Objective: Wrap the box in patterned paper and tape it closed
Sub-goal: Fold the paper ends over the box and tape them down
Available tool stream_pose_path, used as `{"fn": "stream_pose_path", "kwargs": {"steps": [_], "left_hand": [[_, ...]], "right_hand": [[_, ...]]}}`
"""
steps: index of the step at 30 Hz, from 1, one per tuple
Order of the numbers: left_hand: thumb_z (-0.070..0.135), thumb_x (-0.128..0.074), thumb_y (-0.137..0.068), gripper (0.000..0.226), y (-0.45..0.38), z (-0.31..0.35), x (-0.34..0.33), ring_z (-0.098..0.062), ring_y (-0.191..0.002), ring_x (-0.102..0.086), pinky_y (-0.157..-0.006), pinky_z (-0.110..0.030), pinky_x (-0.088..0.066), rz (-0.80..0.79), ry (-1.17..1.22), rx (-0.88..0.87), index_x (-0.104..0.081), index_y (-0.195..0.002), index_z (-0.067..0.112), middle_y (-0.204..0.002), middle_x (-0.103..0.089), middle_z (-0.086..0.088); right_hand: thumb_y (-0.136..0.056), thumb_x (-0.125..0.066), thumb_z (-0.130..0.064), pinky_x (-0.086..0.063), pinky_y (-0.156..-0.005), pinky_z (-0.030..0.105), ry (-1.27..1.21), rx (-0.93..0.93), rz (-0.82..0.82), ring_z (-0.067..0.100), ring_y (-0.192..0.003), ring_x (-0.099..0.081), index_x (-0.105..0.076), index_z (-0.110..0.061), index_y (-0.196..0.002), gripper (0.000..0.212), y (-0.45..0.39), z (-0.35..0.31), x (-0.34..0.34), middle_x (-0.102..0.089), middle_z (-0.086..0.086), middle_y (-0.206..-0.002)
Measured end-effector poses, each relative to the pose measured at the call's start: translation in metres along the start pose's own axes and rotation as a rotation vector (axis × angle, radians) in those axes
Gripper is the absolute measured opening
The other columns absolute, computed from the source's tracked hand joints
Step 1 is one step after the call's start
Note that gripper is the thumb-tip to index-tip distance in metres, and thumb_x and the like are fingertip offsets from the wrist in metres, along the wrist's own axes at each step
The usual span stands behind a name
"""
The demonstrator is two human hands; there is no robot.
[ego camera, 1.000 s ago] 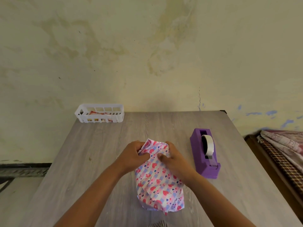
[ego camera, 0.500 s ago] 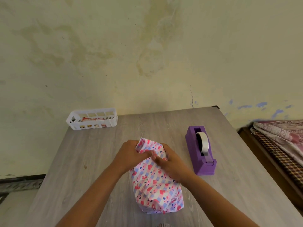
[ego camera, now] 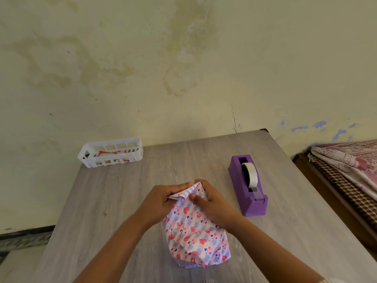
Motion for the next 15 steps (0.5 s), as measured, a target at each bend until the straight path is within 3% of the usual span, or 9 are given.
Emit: {"fn": "stream_pose_path", "kwargs": {"steps": [2, 6, 15], "left_hand": [[0.024, -0.053, -0.094, 0.034, 0.002, 0.000, -0.001, 0.011, -0.112, -0.052, -0.093, -0.010, -0.043, 0.007, -0.050, -0.084, -0.052, -0.127, 0.033, -0.124, -0.055, 0.023], [0.060, -0.035, -0.092, 0.054, 0.008, 0.006, -0.006, 0.014, -0.123, -0.040, -0.108, -0.009, -0.023, 0.036, -0.208, -0.251, -0.046, -0.133, 0.027, -0.133, -0.047, 0.019], [0.051, -0.017, -0.099, 0.050, 0.018, 0.007, -0.019, 0.007, -0.139, -0.016, -0.117, -0.023, -0.002, -0.030, -0.500, -0.374, -0.025, -0.144, 0.031, -0.149, -0.025, 0.015]], "right_hand": [[-0.096, -0.049, -0.036, -0.049, -0.097, 0.037, 0.020, 0.020, 0.014, 0.016, -0.105, -0.061, -0.038, -0.026, -0.133, 0.040, -0.001, -0.001, -0.001, -0.060, -0.001, -0.121], [-0.097, -0.049, -0.032, -0.046, -0.100, 0.032, 0.055, 0.033, 0.049, 0.015, -0.111, -0.057, -0.036, -0.025, -0.138, 0.044, -0.002, -0.001, 0.001, -0.055, -0.001, -0.128], [-0.096, -0.050, -0.020, -0.043, -0.103, 0.031, -0.031, 0.093, 0.088, 0.012, -0.115, -0.053, -0.043, -0.028, -0.134, 0.039, 0.003, -0.003, 0.007, -0.051, -0.007, -0.128]]}}
Point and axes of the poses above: each hand's wrist, its own y-axis away from the middle knuckle, its own x-axis out of the back of the hand, z = x × y, the point moved 9 cm from there along -y, towards the middle knuckle
